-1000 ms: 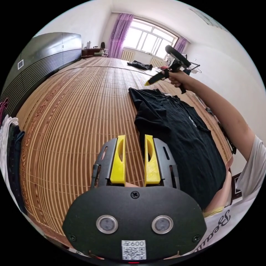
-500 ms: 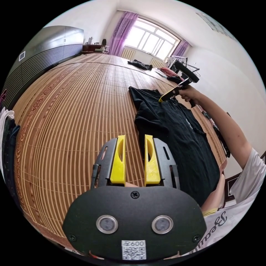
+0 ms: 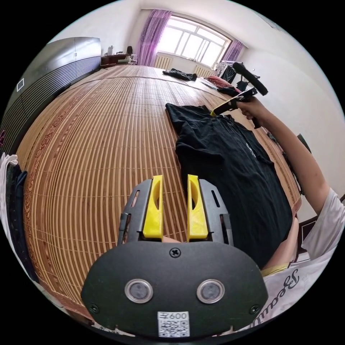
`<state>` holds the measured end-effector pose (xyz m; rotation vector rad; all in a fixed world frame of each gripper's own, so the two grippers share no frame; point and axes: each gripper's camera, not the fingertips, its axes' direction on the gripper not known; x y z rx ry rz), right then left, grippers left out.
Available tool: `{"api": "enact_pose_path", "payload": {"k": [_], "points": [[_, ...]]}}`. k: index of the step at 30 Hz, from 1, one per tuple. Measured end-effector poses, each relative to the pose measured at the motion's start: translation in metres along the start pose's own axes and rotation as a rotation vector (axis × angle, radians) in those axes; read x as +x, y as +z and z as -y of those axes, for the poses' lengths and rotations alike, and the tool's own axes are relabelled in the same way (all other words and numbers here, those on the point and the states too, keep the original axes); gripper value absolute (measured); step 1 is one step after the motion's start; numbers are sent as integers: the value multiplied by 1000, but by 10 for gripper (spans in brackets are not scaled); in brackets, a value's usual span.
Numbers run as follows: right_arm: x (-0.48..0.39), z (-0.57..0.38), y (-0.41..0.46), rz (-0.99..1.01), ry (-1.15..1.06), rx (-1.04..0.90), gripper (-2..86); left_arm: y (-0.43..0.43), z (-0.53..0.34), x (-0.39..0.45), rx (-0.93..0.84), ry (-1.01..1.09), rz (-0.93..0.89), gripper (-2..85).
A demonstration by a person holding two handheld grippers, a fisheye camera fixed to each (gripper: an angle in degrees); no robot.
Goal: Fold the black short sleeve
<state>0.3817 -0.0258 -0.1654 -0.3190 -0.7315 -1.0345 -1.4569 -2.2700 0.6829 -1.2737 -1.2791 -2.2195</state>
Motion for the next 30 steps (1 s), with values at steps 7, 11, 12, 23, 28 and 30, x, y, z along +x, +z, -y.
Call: {"api": "enact_pose_path", "payload": {"k": [7, 11, 12, 23, 28, 30], "points": [[-178, -185, -29, 118, -472, 163, 36, 7, 7, -7, -4, -13, -10, 92], [-220, -229, 3, -83, -477, 123, 45, 10, 11, -6, -4, -6, 5, 92], [-220, -232, 7, -79, -470, 124, 43, 11, 11, -6, -4, -5, 7, 92], [-221, -285, 29, -346, -576, 18, -8, 22, 14, -29, 3, -45, -39, 85], [-208, -299, 14, -275, -591, 24, -8, 30, 12, -25, -1, -19, -12, 91], [-196, -296, 22, -218, -559, -14, -7, 33, 10, -22, -5, -4, 3, 91]]}}
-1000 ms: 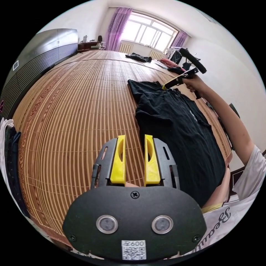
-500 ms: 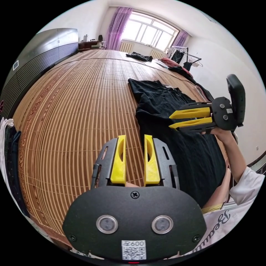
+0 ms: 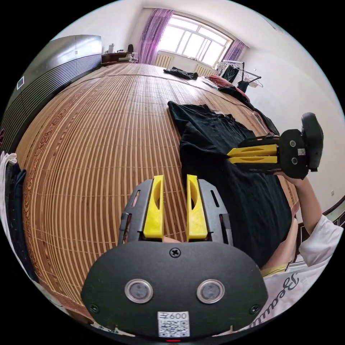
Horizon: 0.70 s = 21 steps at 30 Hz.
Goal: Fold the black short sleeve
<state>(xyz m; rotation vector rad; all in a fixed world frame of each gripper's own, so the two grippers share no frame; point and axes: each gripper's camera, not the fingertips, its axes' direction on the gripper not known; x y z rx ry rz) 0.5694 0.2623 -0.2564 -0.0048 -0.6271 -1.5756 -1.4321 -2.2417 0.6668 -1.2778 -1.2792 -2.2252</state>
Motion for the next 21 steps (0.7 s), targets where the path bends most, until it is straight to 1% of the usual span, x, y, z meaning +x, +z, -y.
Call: {"api": "enact_pose_path", "payload": {"k": [3, 6, 9, 11, 13, 15, 17, 18, 19, 20, 21], "points": [[29, -15, -9, 54, 80, 30, -3, 5, -4, 0, -4, 17, 10, 91], [63, -33, -36, 121, 140, 34, 14, 6, -7, -4, 16, 32, -4, 90], [91, -58, -76, 119, 201, 97, 18, 2, -11, -4, 78, 62, -39, 84], [113, -72, -108, 126, 241, 179, 9, 9, -14, -7, 130, 59, -40, 80], [136, -74, -128, 120, 266, 225, 3, 23, -9, -12, 120, 21, -79, 81], [171, -68, -142, 127, 313, 258, -1, 36, 4, -12, 101, 49, -102, 84], [240, -57, -151, 223, 423, 363, -4, 65, 21, -5, -3, 132, -51, 92], [261, -54, -151, 257, 464, 394, -4, 74, 21, -3, -27, 148, -41, 94], [304, -46, -144, 329, 546, 447, -6, 83, 19, -3, -43, 163, -25, 92], [344, -33, -130, 390, 612, 472, -7, 82, 14, -5, -19, 155, -24, 89], [362, -24, -121, 414, 636, 474, -7, 82, 13, -7, -10, 148, -27, 86]]}}
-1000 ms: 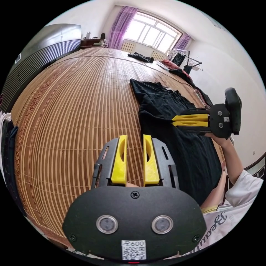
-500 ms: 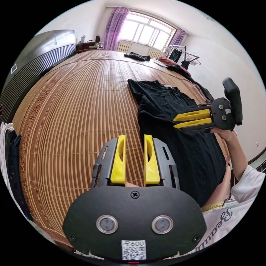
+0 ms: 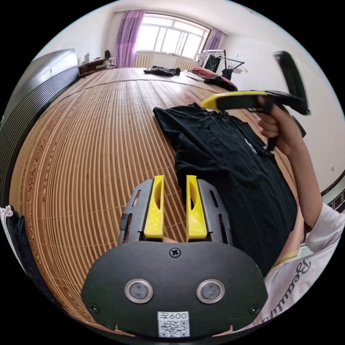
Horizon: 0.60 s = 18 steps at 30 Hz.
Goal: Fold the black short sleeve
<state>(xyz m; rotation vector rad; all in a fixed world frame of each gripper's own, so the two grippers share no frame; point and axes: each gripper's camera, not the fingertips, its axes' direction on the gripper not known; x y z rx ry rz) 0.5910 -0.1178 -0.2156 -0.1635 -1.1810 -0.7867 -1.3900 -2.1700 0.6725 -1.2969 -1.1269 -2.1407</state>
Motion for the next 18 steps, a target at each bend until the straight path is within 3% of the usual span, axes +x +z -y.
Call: {"api": "enact_pose_path", "payload": {"k": [5, 10, 18], "points": [[79, 99, 75, 13, 101, -123, -8, 18, -17, -2, -4, 9, -26, 66], [105, 130, 99, -34, 75, -221, -9, 40, -32, 21, -23, 87, 14, 29], [127, 126, 69, -83, 48, -50, -9, 58, -95, 109, -33, 562, 398, 16]]}}
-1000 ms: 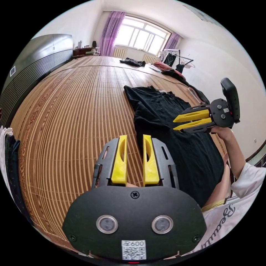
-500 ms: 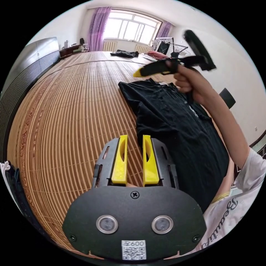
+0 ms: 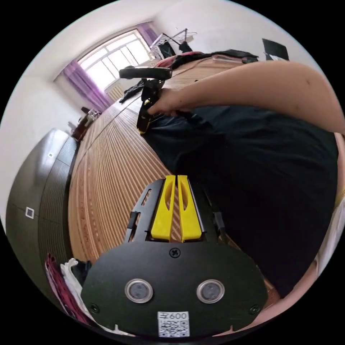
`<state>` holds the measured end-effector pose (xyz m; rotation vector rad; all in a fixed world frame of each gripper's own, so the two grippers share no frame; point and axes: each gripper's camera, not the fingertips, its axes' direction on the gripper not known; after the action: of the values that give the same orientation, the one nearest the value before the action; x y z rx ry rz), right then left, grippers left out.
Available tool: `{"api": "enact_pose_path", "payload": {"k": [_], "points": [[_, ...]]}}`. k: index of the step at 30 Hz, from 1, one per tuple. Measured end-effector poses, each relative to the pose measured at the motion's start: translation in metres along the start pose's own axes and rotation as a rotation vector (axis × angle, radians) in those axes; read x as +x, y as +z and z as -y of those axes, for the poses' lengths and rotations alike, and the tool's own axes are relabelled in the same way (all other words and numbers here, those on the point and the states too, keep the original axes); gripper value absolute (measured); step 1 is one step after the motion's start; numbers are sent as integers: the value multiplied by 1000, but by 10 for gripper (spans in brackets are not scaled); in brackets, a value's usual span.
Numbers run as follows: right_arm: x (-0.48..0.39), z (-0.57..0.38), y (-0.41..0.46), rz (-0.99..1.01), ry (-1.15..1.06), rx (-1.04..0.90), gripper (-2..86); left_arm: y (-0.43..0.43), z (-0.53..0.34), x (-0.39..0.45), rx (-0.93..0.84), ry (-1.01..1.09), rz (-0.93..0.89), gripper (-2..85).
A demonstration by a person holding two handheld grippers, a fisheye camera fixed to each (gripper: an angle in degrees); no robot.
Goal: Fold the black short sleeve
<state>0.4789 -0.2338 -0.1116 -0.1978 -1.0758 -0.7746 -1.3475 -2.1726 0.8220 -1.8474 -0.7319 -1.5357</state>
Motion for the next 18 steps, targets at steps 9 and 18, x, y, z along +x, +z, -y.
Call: {"api": "enact_pose_path", "payload": {"k": [9, 18], "points": [[24, 8, -23, 45, 34, 18, -8, 11, -14, 50, -42, 241, 153, 17], [13, -3, -32, 6, 6, 36, -8, -31, -54, -98, 52, -230, -185, 22]]}}
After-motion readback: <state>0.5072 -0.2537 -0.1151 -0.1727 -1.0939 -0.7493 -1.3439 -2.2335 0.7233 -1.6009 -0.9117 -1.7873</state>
